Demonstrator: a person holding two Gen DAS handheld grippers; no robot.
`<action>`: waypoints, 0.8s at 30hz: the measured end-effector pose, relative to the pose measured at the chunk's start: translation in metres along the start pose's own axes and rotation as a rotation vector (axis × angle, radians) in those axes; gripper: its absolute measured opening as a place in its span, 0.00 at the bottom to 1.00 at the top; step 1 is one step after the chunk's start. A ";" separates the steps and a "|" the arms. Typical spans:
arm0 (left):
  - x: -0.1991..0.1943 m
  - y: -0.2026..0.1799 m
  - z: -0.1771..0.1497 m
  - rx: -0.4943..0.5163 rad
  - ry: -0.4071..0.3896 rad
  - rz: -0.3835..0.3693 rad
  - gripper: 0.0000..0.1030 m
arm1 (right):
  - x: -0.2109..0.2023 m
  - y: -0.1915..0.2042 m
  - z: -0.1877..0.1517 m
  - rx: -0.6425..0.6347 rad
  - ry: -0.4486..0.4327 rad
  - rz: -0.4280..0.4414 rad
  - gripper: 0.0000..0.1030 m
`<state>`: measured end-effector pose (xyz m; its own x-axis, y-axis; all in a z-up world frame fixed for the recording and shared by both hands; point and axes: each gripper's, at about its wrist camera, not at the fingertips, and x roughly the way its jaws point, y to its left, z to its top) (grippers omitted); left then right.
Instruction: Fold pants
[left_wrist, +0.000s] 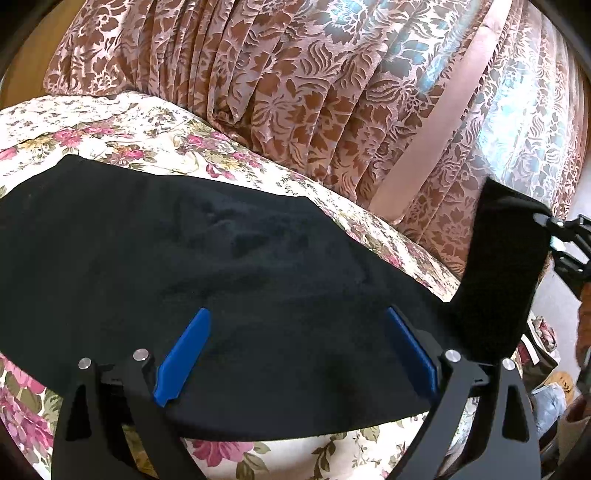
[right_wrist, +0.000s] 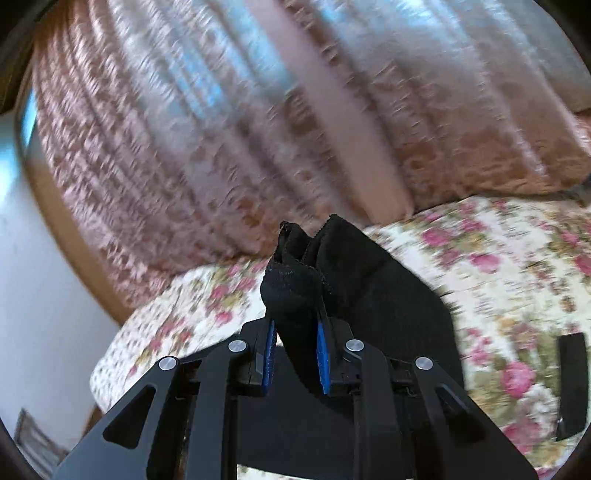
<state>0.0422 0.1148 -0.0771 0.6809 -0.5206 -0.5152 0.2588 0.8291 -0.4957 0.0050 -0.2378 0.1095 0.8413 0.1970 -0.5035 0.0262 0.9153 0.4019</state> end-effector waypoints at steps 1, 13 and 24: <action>-0.001 0.001 0.000 -0.004 -0.002 0.001 0.92 | 0.009 0.007 -0.006 -0.017 0.018 0.002 0.18; -0.008 0.008 0.002 -0.047 -0.019 -0.011 0.92 | 0.100 0.040 -0.106 -0.139 0.292 0.028 0.18; 0.010 -0.025 0.014 -0.044 0.052 -0.154 0.92 | 0.053 0.013 -0.109 -0.112 0.245 0.192 0.30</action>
<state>0.0519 0.0916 -0.0605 0.5985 -0.6519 -0.4657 0.3263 0.7292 -0.6015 -0.0090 -0.1775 0.0052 0.6702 0.4353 -0.6011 -0.1910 0.8838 0.4270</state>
